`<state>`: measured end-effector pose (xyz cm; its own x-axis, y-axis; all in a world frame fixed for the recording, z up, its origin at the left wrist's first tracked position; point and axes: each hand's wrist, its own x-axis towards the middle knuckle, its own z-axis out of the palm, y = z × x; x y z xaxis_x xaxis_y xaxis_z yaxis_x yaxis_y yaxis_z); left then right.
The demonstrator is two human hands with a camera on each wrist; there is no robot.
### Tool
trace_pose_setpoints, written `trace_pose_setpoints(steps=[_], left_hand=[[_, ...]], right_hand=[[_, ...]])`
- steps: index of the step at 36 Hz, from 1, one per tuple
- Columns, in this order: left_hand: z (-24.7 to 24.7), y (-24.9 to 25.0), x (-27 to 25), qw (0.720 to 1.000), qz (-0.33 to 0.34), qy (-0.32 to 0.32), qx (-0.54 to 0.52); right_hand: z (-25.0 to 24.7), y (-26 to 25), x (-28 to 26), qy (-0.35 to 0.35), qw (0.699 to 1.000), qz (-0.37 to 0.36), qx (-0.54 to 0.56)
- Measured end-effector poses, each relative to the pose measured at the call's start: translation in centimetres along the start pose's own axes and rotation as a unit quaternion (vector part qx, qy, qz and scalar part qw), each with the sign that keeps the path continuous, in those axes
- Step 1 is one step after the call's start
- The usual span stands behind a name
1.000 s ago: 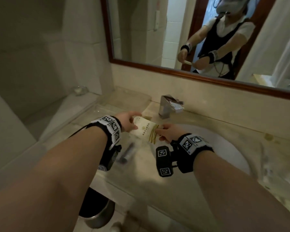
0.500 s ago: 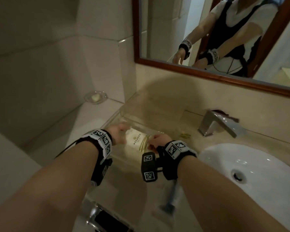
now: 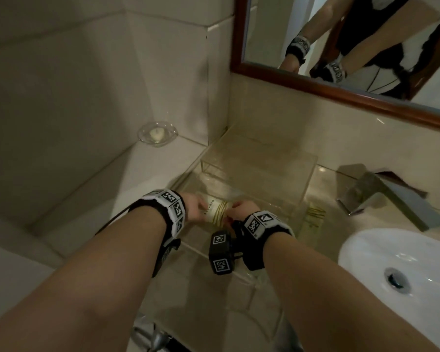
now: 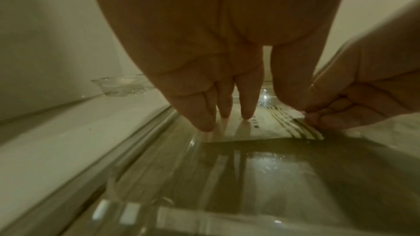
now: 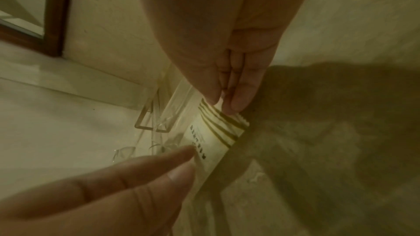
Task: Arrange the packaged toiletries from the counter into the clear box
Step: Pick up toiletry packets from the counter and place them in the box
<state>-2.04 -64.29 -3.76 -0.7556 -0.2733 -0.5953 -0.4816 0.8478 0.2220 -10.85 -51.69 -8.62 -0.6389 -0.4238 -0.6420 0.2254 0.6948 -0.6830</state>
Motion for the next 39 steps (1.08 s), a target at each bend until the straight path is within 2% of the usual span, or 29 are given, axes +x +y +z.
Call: trace_pose_setpoints(steps=[7, 12, 24, 30, 35, 39], left_hand=[[-0.6, -0.1, 0.8, 0.999, -0.006, -0.014, 0.028], [-0.6, -0.6, 1.2, 0.999, -0.009, -0.019, 0.026], [-1.7, 0.6, -0.3, 0.999, -0.038, 0.009, -0.018], [-2.4, 4.0, -3.1, 0.999, -0.027, 0.046, 0.01], [-2.2, 7.8, -5.6, 0.996, -0.016, 0.075, 0.042], [-1.6, 11.8, -7.6, 0.994, 0.0, 0.087, 0.066]], right_hand=[[0.4, 0.0, 0.6, 0.003, 1.0, 0.001, -0.031], [0.5, -0.3, 0.2, -0.005, 1.0, -0.007, -0.005], [-1.6, -0.1, -1.6, 0.015, 0.999, -0.013, -0.044], [-4.2, -0.1, -5.2, 0.036, 0.997, -0.049, -0.048], [-7.2, 0.1, -10.2, 0.057, 0.979, -0.083, -0.175], [-9.8, 2.0, -13.5, 0.08, 0.965, -0.103, -0.227]])
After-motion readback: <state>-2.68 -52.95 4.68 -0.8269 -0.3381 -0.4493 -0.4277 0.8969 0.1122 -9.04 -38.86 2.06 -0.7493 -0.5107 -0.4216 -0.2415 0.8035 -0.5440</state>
